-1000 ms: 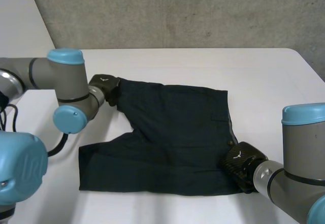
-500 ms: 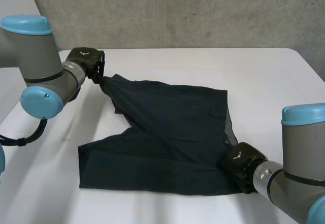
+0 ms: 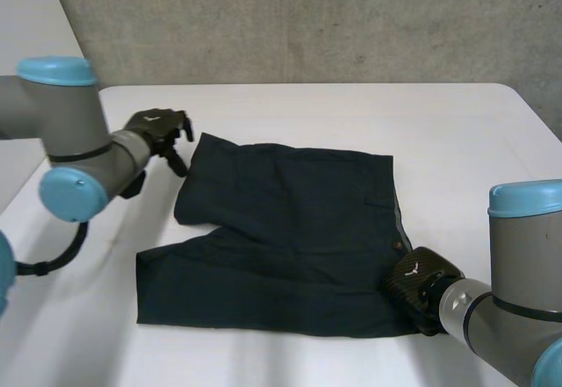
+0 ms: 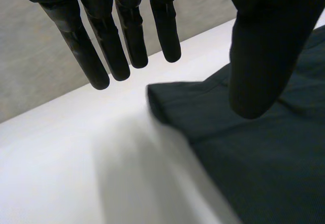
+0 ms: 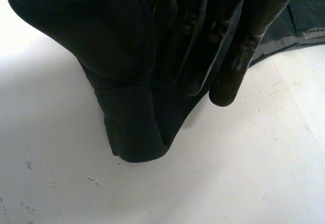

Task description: Fold the shorts.

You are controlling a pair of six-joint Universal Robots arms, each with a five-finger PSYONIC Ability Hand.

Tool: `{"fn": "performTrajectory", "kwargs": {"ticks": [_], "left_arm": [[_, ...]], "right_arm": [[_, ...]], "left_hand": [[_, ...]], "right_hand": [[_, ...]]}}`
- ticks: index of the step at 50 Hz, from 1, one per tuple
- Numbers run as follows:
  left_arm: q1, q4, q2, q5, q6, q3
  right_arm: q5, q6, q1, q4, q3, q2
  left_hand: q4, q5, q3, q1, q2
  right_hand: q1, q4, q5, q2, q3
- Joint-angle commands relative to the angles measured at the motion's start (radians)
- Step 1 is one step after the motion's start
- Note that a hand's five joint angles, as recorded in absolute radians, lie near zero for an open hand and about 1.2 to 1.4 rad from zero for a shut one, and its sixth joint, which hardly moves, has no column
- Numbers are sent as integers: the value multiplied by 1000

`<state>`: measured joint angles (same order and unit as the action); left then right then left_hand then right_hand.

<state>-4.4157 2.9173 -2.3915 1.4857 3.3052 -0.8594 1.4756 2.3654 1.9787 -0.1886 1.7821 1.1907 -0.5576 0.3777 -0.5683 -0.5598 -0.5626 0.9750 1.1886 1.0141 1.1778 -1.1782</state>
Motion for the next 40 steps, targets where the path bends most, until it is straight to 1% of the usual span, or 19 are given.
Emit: {"fn": "performTrajectory", "kwargs": {"ticks": [1,2,5,10,16,20,32,35,37,38,40], "left_arm": [[-114,-6,100,1,-24,-173],[-128,-12,100,-1,-35,-194],[-136,-38,100,-2,-50,-222],[-133,-98,91,-12,-72,-265],[-125,-98,77,-57,-73,-286],[-117,-96,34,-105,-82,-273],[-68,-95,-11,-110,-101,-219],[-60,-89,-12,-110,-108,-213],[-57,-76,-11,-107,-127,-211],[-57,-73,-11,-107,-130,-211],[-59,-47,-11,-104,-150,-210]], "right_arm": [[-1,0,-1,0,0,0],[-1,0,-1,0,0,0],[0,0,-1,0,-1,0],[0,0,0,6,0,0],[0,0,0,8,0,0],[2,0,0,8,3,0],[0,0,8,8,8,1],[2,0,8,8,8,1],[2,0,8,8,10,1],[2,0,8,8,10,1],[2,0,8,8,10,1]], "left_hand": [[-90,96,-80,-88,-85],[-96,102,-86,-94,-91],[-140,146,-129,-138,-135],[-149,155,-138,-147,-144],[-146,152,-135,-144,-141],[-140,146,-130,-138,-135],[-167,172,-156,-164,-162],[-316,321,-305,-314,-311],[-483,488,-472,-481,-478],[-524,530,-514,-522,-519],[-773,779,-763,-771,-768]], "right_hand": [[421,208,208,218,-218],[421,208,208,218,-218],[421,208,208,218,-218],[421,208,208,218,-218],[421,208,208,218,-218],[421,208,208,218,-218],[421,208,208,218,-218],[421,208,208,218,-218],[421,208,208,218,-218],[421,208,208,218,-218],[421,208,208,218,-218]]}}
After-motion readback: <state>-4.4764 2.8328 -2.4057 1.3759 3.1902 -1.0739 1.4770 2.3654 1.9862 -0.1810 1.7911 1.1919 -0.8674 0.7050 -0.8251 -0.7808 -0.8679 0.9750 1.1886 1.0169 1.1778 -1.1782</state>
